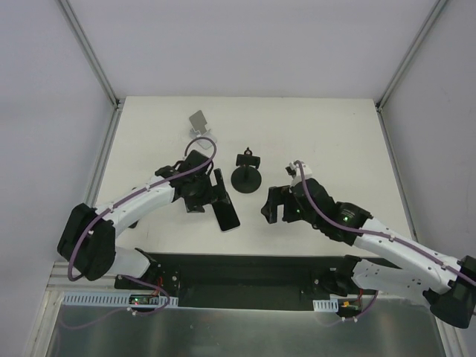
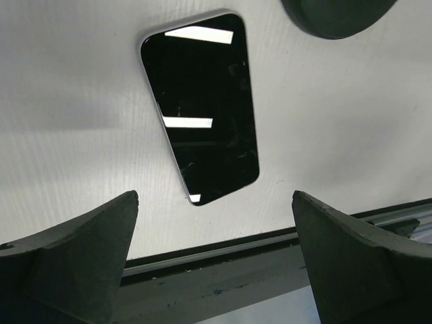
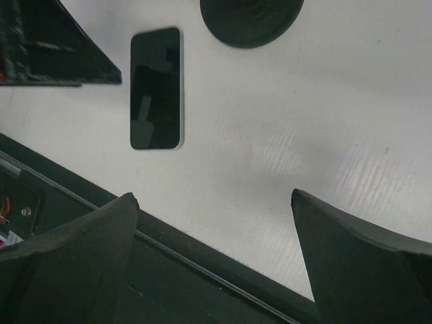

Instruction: Place the phone on the phone stand

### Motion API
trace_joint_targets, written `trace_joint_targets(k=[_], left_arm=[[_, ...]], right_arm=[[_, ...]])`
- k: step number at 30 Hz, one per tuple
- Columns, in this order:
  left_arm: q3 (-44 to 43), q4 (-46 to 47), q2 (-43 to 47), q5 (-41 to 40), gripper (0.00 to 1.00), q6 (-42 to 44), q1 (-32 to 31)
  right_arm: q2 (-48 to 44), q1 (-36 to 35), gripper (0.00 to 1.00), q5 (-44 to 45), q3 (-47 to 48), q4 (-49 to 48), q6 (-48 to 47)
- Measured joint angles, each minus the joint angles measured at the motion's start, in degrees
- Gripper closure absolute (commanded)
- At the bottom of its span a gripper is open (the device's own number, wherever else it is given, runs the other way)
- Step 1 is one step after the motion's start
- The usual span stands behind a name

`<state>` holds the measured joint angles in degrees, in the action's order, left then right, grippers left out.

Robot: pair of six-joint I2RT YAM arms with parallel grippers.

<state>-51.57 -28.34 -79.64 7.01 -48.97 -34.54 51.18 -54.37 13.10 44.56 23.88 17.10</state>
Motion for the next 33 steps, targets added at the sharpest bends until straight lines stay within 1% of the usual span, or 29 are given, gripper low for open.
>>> trace_joint_targets(k=[2,4,8,9,12,19,25,31,33], left_arm=[[-0.09,0.74,1.75,0.02,0.01,0.92,0.52],[-1.36,0.11,1.2,0.46,0.01,1.03,0.66],[-9.14,-4.85,-7.1,1.64,0.01,-0.07,0.5],[-11.21,-5.86,-9.97,1.6,0.01,-0.74,0.37],[-13.77,-8.44,-15.3,1.16,0.01,-2.36,-0.17],[-18.34,-14.45,-22.03,-0.61,0.01,-4.68,-1.86],[-21.81,-15.93,-25.86,-1.92,0.01,-6.58,-3.19],[-22.34,-16.63,-28.52,-3.48,0.06,-8.68,-3.28],[-22.34,-17.07,-29.55,-4.04,0.07,-9.01,-3.34]], right_arm=[[2.05,0.0,0.01,-2.19,-2.01,-1.7,1.46],[4.9,0.0,0.01,-3.8,-2.58,-1.79,2.71],[6.23,-0.02,0.02,-4.83,-2.58,-2.19,3.41],[5.62,-0.02,0.02,-4.74,-2.58,-2.21,3.41],[2.14,-0.02,0.02,-3.43,-2.58,-1.99,3.23],[-7.58,-0.02,0.03,0.02,-3.34,-0.98,2.99],[-9.99,0.0,0.03,1.64,-5.35,0.28,2.78],[-10.62,0.0,0.03,2.16,-6.12,0.85,2.56],[-11.02,0.0,0.03,2.49,-6.12,0.85,2.36]])
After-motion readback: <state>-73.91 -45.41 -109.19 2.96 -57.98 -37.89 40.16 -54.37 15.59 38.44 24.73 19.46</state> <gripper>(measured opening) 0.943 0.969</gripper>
